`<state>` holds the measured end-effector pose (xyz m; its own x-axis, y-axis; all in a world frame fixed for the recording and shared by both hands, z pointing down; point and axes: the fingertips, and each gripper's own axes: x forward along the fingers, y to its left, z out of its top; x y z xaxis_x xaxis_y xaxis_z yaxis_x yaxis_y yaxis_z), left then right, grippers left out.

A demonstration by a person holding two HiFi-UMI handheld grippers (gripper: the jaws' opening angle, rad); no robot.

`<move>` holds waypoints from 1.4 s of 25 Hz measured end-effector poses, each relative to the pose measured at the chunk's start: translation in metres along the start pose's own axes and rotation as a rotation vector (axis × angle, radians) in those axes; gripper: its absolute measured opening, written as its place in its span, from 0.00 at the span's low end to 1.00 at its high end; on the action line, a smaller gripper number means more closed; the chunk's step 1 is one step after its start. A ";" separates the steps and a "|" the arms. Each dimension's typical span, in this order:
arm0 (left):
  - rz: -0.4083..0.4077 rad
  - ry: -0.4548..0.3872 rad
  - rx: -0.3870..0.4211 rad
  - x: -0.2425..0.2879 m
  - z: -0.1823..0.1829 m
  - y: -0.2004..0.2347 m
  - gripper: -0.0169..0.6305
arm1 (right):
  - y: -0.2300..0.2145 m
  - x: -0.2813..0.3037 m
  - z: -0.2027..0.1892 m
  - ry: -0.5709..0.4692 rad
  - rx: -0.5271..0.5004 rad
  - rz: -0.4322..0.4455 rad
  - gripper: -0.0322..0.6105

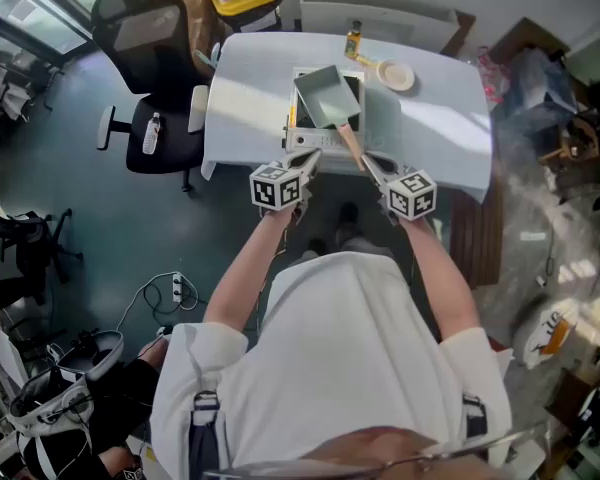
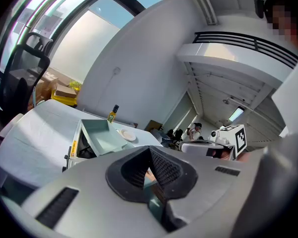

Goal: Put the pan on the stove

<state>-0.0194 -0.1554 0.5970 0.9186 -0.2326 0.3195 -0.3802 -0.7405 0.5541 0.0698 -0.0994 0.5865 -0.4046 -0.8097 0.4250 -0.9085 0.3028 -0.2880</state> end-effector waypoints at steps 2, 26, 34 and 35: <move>0.002 -0.005 0.007 -0.002 0.001 -0.005 0.07 | 0.003 -0.007 0.003 -0.009 -0.010 -0.009 0.10; 0.141 -0.114 0.107 -0.014 0.040 -0.045 0.07 | -0.039 -0.071 0.051 -0.125 -0.088 -0.032 0.10; 0.158 -0.147 0.103 -0.015 0.046 -0.053 0.07 | -0.041 -0.076 0.052 -0.138 -0.083 -0.023 0.10; 0.160 -0.147 0.105 -0.015 0.045 -0.053 0.07 | -0.041 -0.076 0.052 -0.138 -0.084 -0.020 0.10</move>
<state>-0.0082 -0.1413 0.5279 0.8561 -0.4363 0.2772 -0.5163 -0.7464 0.4199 0.1430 -0.0765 0.5217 -0.3733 -0.8758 0.3061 -0.9241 0.3222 -0.2053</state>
